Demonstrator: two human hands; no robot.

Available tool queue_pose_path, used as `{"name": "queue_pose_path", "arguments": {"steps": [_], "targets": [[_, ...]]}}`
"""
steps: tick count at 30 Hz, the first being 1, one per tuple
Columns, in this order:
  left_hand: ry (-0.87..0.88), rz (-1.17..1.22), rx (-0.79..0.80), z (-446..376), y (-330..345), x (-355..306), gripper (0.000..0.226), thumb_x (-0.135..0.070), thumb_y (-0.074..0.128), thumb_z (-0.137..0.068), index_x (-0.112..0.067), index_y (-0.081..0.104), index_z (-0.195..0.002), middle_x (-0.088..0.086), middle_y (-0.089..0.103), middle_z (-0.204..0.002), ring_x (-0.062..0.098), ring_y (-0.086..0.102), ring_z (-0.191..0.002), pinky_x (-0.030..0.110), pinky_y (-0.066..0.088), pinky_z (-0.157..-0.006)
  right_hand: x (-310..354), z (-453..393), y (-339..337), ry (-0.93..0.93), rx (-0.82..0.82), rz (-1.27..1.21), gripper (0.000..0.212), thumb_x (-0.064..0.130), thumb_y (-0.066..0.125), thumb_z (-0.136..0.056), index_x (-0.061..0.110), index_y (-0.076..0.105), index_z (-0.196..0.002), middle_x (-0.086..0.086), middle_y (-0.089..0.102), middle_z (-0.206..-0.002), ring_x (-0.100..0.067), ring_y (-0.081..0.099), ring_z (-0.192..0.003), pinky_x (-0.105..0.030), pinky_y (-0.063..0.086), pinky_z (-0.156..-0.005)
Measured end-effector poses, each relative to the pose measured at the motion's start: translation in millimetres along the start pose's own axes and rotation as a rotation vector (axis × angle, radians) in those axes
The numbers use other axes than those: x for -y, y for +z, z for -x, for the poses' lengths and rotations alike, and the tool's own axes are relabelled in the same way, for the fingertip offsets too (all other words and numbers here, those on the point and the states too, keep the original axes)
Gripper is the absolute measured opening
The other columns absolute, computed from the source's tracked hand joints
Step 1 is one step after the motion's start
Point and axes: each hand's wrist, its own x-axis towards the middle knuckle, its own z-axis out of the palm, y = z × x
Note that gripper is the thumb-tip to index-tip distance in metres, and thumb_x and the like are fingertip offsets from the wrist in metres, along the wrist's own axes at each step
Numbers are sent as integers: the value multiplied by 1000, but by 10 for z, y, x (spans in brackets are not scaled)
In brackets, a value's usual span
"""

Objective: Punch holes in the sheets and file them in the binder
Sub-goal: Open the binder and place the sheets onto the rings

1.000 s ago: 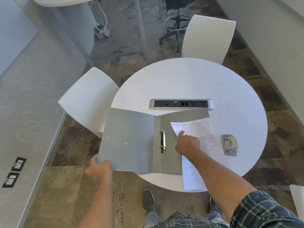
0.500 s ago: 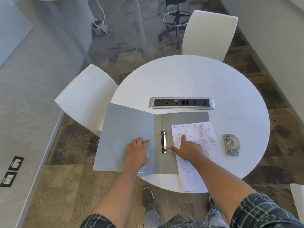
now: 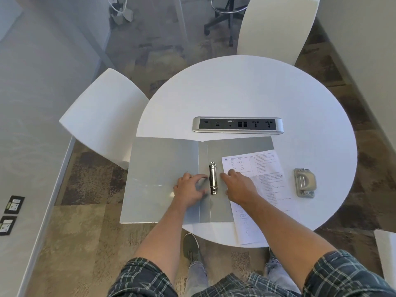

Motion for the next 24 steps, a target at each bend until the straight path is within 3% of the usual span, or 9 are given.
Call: {"name": "queue_pose_path", "arguments": {"steps": [6,11,20,24], "targets": [[-85,217,-30,-10,61,-16,27,-46,80,-78,-61,70,-98,-14,46,-112,14,42,-121,38,33,-109,170,-75,-126,-15,57,64,44,16,56,-96,25,46,-138,-9,71,-106,-32,69,-98,-35,44,-71],[-110,252,-27,20,49,-93,19,-48,81,-76,-62,68,-82,-16,46,-114,10,40,-120,37,32,-110,263,-130,-176,-47,139,141,32,21,53,-101,22,58,-133,-11,71,-115,-32,69,-108,-36,52,-81],[-136,255,-4,6,103,-159,17,-57,81,-73,-49,72,-84,-19,48,-119,11,37,-124,31,25,-102,261,-206,-178,-77,152,100,27,31,55,-102,23,58,-127,-10,72,-111,-33,69,-103,-37,53,-82],[-127,232,10,-16,113,-150,21,-54,80,-76,-44,74,-93,-16,47,-122,13,36,-126,32,23,-101,249,-199,-168,-65,150,43,24,31,53,-103,24,61,-125,-10,72,-112,-32,69,-104,-37,52,-83]]}}
